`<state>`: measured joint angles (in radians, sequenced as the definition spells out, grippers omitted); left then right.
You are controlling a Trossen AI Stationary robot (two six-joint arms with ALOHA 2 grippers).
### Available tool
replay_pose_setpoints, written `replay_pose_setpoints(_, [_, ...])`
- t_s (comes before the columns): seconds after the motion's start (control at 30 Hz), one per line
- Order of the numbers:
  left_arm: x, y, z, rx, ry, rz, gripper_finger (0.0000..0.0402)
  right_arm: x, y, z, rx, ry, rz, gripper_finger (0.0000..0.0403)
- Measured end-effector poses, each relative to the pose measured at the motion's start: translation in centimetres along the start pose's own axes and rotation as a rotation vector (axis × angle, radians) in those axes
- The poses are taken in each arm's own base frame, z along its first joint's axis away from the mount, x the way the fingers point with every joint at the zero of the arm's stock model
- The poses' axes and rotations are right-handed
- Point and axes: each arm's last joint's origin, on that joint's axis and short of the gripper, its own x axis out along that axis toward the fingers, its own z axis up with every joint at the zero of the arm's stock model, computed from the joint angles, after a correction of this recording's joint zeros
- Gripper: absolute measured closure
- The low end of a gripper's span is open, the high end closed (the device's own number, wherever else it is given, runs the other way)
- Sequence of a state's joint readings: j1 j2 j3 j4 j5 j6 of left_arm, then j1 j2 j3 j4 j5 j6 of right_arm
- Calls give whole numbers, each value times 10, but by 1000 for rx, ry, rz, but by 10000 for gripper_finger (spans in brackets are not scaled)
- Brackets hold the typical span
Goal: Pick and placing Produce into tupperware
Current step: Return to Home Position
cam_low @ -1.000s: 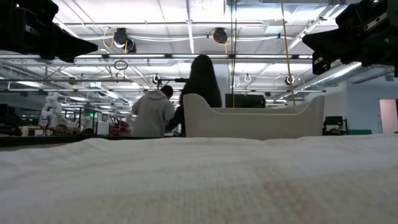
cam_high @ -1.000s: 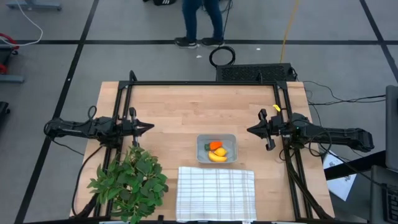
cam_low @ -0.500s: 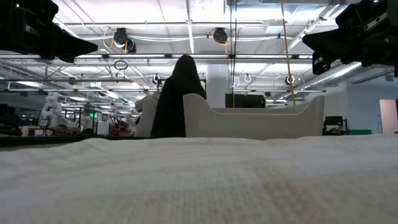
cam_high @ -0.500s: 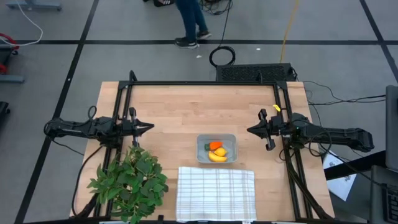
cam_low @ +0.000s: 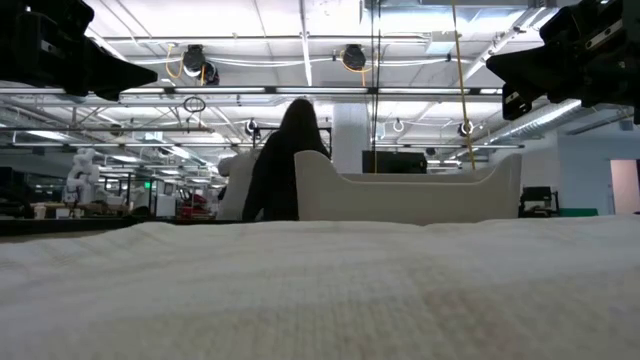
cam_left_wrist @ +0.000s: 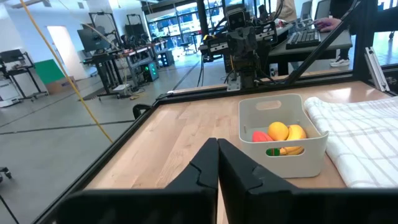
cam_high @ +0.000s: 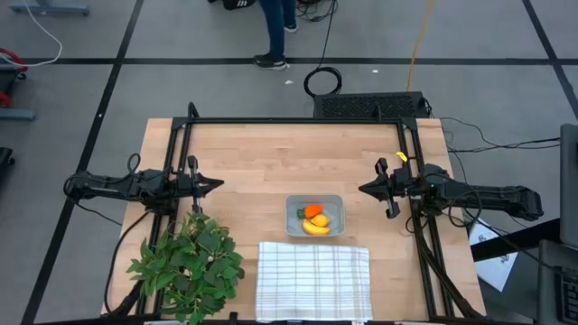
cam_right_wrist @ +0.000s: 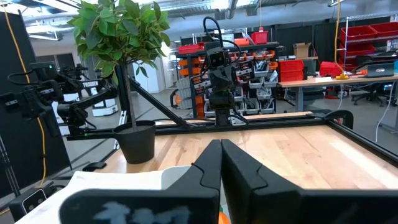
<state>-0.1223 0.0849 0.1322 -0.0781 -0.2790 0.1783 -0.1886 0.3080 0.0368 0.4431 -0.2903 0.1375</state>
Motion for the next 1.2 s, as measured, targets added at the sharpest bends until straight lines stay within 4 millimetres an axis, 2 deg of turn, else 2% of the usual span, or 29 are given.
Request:
replay_pose_setpoints(0.3, [0,0,0,0,0,0,373,0,0,0,0,0,0,403])
replay_pose_setpoints(0.73, [0,0,0,0,0,0,400,0,0,0,0,0,0,403])
replay_pose_setpoints(1.03, [0,0,0,0,1,0,375,0,0,0,0,0,0,403])
replay_pose_setpoints(1.2, [0,0,0,0,1,0,378,0,0,0,0,0,0,403])
